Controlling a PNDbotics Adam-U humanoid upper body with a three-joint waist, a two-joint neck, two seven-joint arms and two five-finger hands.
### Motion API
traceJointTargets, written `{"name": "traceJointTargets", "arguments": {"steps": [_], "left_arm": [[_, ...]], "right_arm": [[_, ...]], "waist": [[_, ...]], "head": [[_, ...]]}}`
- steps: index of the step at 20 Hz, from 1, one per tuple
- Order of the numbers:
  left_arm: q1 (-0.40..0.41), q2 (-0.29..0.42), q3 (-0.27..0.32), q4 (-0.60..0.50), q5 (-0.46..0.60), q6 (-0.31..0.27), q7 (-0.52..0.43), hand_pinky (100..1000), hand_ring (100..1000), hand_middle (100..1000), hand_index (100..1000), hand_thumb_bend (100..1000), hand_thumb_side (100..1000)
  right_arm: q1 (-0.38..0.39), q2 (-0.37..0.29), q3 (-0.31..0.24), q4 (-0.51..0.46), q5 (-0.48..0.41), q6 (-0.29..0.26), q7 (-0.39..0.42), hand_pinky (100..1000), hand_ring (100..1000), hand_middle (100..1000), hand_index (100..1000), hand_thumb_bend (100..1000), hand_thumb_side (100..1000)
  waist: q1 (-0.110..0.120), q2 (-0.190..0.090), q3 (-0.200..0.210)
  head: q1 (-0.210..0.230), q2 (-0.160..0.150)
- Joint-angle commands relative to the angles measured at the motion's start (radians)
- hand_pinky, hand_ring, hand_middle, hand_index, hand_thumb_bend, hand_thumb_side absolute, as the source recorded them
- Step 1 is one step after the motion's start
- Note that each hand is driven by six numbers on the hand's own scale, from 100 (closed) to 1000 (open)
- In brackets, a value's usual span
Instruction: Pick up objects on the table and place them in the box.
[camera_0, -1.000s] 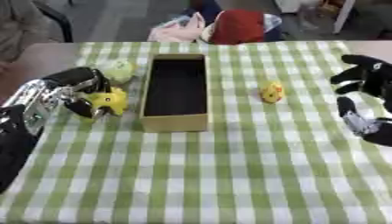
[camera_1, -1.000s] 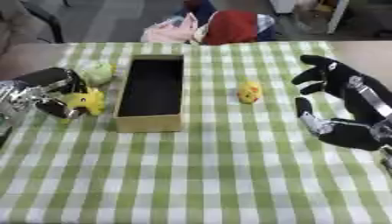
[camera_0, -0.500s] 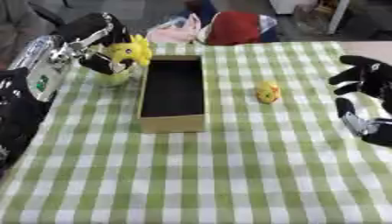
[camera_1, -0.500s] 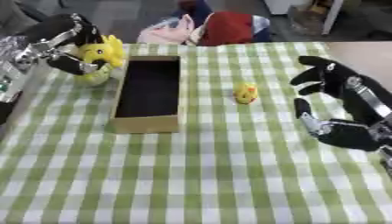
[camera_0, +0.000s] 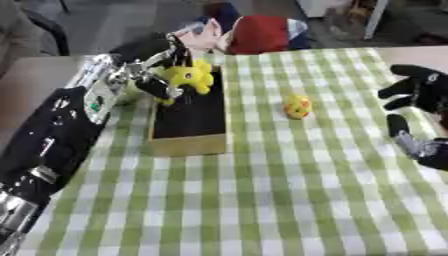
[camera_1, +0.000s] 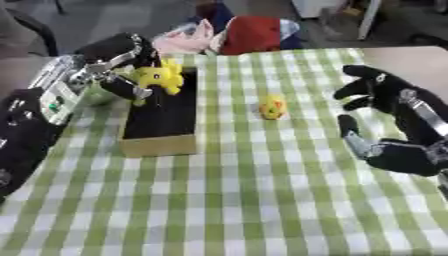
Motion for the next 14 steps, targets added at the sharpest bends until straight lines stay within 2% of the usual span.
{"name": "traceJointTargets", "arguments": {"steps": [1, 5, 7, 8, 11, 14], "left_arm": [[-0.002, 0.003, -0.011, 0.022, 0.013, -0.031, -0.078, 566, 508, 485, 680, 277, 188], [0.022, 0.013, -0.028, 0.02, 0.077, -0.064, -0.206, 622, 572, 554, 737, 362, 307], [0.03, 0.028, -0.037, -0.003, 0.101, -0.072, -0.256, 632, 583, 572, 755, 385, 329], [0.033, 0.038, -0.038, -0.017, 0.111, -0.071, -0.272, 649, 602, 613, 782, 468, 427], [0.041, 0.064, -0.027, -0.064, 0.157, -0.053, -0.29, 677, 642, 666, 803, 632, 592], [0.052, 0.094, -0.007, -0.133, 0.23, -0.025, -0.28, 691, 663, 693, 815, 705, 676]], "right_arm": [[-0.013, -0.013, -0.009, -0.013, -0.005, -0.001, 0.002, 725, 813, 679, 950, 100, 100], [-0.01, -0.014, -0.011, -0.011, -0.003, -0.001, 0.0, 724, 813, 679, 950, 100, 100], [-0.008, -0.016, -0.014, -0.01, -0.002, -0.002, -0.003, 724, 812, 679, 950, 100, 100], [-0.008, -0.017, -0.015, -0.01, -0.001, -0.002, -0.004, 724, 813, 679, 950, 100, 100], [-0.006, -0.021, -0.019, -0.008, 0.0, -0.003, -0.009, 724, 813, 680, 950, 100, 100], [-0.02, -0.036, -0.022, 0.002, -0.001, -0.005, -0.01, 724, 812, 682, 948, 111, 100]], "waist": [[-0.001, -0.012, 0.0], [-0.001, -0.011, 0.005], [-0.003, -0.01, 0.007], [-0.003, -0.011, 0.009], [-0.006, -0.012, 0.016], [-0.009, -0.013, 0.024]], "head": [[-0.002, -0.012], [-0.01, -0.013], [-0.013, -0.013], [-0.014, -0.013], [-0.019, -0.014], [-0.022, -0.013]]}}
